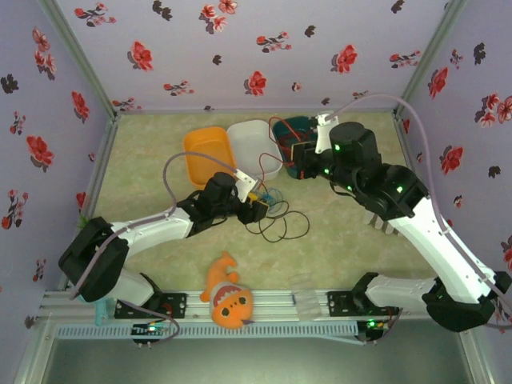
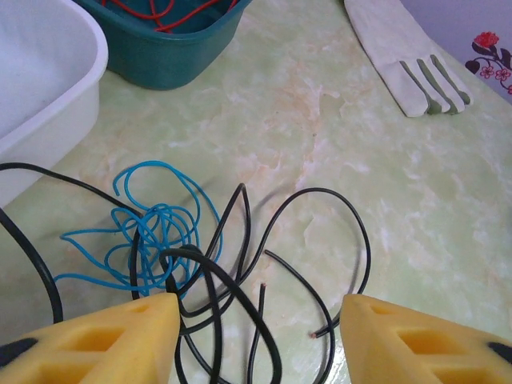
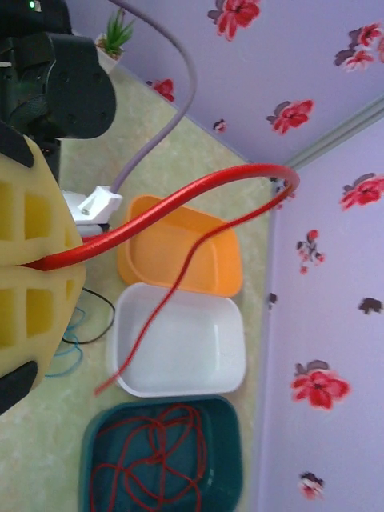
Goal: Untangle the cables
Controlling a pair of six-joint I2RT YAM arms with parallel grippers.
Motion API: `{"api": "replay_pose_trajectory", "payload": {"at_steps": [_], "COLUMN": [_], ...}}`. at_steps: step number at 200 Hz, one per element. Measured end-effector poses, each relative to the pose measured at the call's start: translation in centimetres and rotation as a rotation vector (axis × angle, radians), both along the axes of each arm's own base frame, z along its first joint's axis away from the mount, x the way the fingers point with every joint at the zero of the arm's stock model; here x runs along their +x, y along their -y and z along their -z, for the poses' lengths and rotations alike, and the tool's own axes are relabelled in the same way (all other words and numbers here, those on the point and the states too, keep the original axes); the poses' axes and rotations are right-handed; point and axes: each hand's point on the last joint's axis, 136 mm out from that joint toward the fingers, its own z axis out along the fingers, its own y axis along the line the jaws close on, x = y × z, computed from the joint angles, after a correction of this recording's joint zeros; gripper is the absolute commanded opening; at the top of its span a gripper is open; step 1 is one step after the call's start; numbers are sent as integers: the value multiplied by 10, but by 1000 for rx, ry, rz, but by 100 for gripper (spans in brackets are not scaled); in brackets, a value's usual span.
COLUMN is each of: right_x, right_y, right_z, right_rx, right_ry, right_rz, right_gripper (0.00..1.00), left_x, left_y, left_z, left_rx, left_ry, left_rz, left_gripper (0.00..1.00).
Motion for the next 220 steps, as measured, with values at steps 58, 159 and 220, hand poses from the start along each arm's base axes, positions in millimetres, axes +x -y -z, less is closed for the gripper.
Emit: {"api": "replay_pose_trajectory", "payload": {"at_steps": [58, 159, 220], "right_x": [38, 177, 225], "right_y": [36, 83, 89], "right_z": [-12, 86, 143], "right_rx": [-53, -385, -605], "right_ry": [41, -116, -190], "right_rz": [193, 468, 496], "right_gripper": [0, 0, 0], "left_x": [1, 0, -1], "left_y": [-3, -29, -40], "left_z": [4, -30, -22], "left_rx": [12, 0, 52], "left_ry": [-5, 46, 21], "left_rz": [-20, -123, -158], "left_gripper": [63, 84, 88]}}
